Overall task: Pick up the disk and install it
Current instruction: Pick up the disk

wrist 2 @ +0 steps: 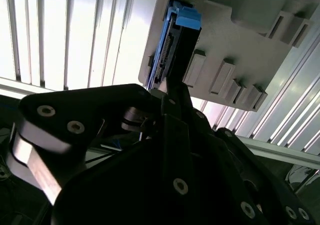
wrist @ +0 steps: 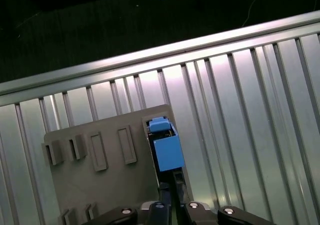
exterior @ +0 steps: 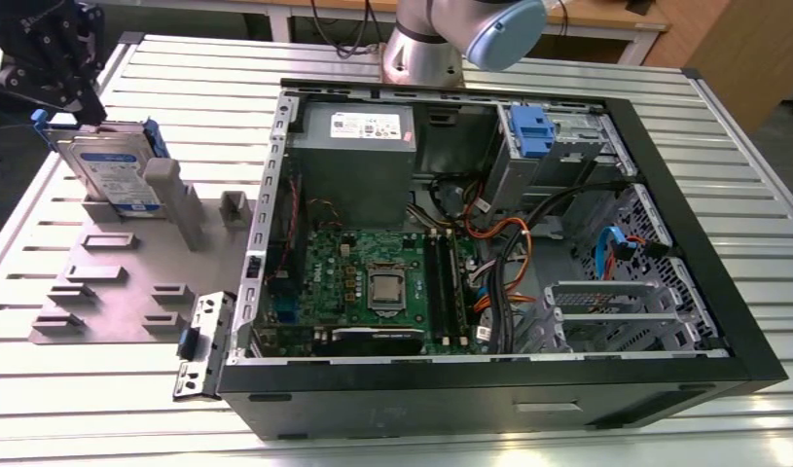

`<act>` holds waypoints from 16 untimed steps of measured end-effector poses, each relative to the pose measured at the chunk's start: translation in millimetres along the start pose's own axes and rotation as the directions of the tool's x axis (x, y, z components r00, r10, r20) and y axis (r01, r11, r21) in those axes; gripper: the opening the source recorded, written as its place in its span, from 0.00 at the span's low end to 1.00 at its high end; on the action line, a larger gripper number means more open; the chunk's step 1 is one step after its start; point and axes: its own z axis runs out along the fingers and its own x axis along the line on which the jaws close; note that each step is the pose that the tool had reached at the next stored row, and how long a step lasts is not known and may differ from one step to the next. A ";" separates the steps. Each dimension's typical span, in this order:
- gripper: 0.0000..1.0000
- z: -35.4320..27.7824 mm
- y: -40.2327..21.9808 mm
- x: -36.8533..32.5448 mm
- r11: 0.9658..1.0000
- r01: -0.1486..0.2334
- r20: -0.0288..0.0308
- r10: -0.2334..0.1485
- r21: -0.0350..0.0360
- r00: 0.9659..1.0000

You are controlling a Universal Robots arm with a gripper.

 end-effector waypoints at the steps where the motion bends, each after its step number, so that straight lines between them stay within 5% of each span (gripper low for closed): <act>1: 0.17 0.0 0.0 0.0 1.000 0.000 0.000 0.000 0.000 1.000; 10: 0.53 0.2 0.0 0.0 1.000 0.000 0.000 0.000 0.000 1.000; 16: 0.53 0.6 -0.1 0.0 1.000 0.021 0.000 -0.021 0.000 1.000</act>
